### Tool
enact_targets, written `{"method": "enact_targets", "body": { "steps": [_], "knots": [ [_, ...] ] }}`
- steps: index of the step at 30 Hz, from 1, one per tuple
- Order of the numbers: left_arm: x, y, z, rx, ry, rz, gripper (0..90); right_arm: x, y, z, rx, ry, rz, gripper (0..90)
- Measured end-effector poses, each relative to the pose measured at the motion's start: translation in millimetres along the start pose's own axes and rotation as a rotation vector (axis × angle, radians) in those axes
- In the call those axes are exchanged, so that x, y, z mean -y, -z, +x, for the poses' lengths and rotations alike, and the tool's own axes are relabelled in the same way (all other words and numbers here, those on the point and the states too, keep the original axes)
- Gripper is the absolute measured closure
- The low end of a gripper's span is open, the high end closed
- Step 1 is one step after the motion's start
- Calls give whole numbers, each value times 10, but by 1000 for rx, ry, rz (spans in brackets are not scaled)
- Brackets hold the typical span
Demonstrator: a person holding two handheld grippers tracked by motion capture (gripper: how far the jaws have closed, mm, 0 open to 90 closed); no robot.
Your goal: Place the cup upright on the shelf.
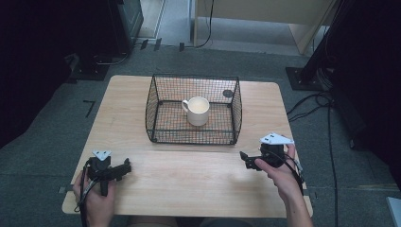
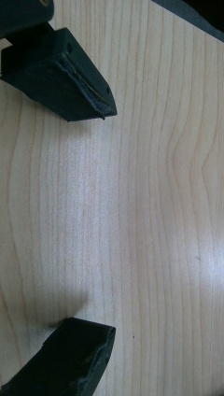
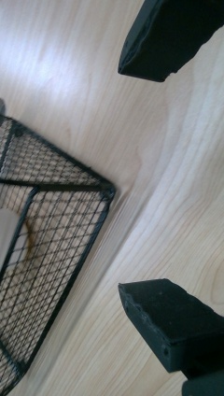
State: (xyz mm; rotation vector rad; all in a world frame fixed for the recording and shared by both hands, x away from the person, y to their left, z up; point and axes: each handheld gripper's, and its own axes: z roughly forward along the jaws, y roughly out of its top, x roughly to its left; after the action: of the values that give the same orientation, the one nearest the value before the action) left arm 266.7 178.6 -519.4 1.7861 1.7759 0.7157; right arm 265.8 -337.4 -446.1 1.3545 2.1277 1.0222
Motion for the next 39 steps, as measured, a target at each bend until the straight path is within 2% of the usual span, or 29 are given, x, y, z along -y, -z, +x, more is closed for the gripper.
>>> {"method": "enact_targets", "body": {
  "steps": [5,23,31,36,39],
  "knots": [
    [0,1,1,0,-1,1,0,157,4,-110,40,-22,17,0],
    [0,0,1,0,-1,0,0,773,50,-415,108,-114,70,0],
    [0,1,0,0,-1,1,0,1013,58,-466,131,-150,100,0],
    [0,1,1,0,-1,1,0,1099,118,-463,152,-155,97,0],
    [1,0,0,0,0,0,0,1149,151,-451,170,-141,90,0]
  ]
}}
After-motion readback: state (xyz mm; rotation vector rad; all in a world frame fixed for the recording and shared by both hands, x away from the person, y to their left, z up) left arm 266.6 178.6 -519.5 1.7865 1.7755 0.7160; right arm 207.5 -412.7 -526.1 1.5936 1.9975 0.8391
